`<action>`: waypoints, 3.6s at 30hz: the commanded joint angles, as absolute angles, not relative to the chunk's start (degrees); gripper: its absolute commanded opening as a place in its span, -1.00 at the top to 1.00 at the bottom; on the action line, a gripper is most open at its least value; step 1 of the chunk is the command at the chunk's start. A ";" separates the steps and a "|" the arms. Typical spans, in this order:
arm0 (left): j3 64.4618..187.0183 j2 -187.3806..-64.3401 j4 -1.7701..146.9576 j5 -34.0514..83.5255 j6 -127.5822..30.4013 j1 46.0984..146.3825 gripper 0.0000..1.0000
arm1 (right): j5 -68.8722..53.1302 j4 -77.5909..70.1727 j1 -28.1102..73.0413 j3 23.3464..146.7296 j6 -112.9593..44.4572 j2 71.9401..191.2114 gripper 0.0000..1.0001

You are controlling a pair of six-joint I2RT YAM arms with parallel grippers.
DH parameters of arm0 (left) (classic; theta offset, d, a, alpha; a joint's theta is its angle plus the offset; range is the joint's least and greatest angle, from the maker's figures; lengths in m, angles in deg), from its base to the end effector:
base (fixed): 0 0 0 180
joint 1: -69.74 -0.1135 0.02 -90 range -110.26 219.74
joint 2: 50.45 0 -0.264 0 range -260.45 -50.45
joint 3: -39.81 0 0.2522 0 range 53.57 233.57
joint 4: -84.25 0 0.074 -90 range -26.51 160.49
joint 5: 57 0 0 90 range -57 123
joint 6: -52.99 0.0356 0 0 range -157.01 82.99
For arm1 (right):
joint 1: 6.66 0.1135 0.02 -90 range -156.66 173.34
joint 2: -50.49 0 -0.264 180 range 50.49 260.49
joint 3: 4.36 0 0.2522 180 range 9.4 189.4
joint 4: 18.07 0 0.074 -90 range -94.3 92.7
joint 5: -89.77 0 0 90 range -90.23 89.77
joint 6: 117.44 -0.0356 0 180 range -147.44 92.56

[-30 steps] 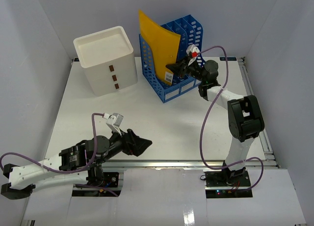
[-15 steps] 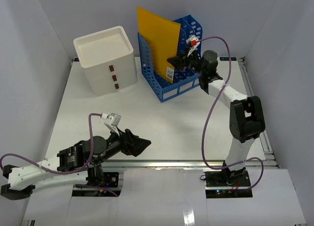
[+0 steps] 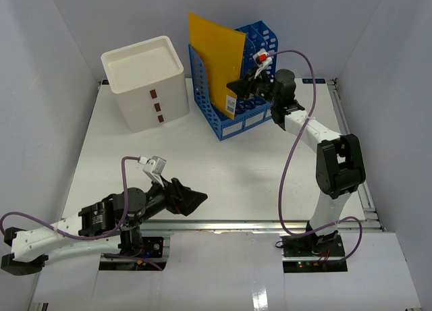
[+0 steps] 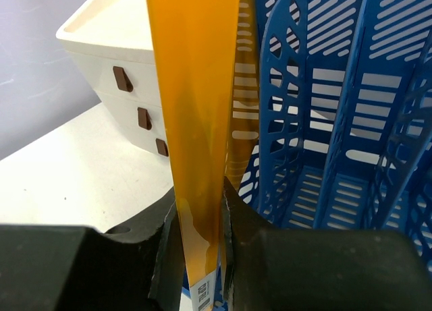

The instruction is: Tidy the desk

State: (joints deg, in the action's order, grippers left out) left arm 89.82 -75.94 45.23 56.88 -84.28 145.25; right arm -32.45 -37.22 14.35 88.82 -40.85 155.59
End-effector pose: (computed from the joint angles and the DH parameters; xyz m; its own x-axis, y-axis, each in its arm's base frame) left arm 0.0426 -0.1071 0.3051 -0.6208 -0.2823 -0.7314 0.4882 0.5908 -0.6424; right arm 0.4028 0.1751 0.3294 -0.0706 0.1831 -0.9806 -0.8026 0.5733 0.1648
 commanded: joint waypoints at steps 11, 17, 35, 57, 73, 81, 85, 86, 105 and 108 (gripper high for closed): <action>90.31 -77.04 45.88 55.98 -84.47 145.50 -0.96 | -35.56 -55.14 15.31 82.97 -44.66 153.15 0.85; 90.55 -76.84 45.88 55.69 -84.47 145.50 -0.96 | -37.66 -57.81 15.22 83.03 -44.58 151.60 0.85; 90.47 -77.76 46.22 54.96 -85.01 145.50 -0.96 | -39.82 -60.64 15.14 82.42 -41.54 153.01 0.85; 89.08 -78.23 46.32 54.81 -86.14 145.50 -0.96 | -48.79 -76.83 14.52 84.89 -44.35 162.78 0.85; 88.90 -77.61 46.32 55.06 -86.14 145.50 -0.96 | -48.89 -69.25 14.43 77.66 -34.02 161.31 0.71; 89.39 -77.09 46.36 55.23 -85.66 145.50 -0.96 | -44.93 -65.35 14.43 74.31 -31.48 158.65 0.20; 89.61 -76.62 46.33 55.71 -85.35 145.50 -0.96 | -43.72 -62.32 14.43 74.02 -31.20 156.36 -0.19; 89.65 -76.44 46.36 55.97 -85.35 145.50 -0.96 | -43.61 -61.07 14.43 74.13 -31.09 155.36 -0.26; 94.25 -73.64 45.92 61.05 -79.69 145.50 -0.96 | -36.28 -15.00 10.86 67.06 -14.12 119.07 -0.80; 96.03 -73.83 45.67 61.86 -77.14 145.50 -0.96 | -31.41 -7.83 10.42 62.77 -13.11 109.15 -0.80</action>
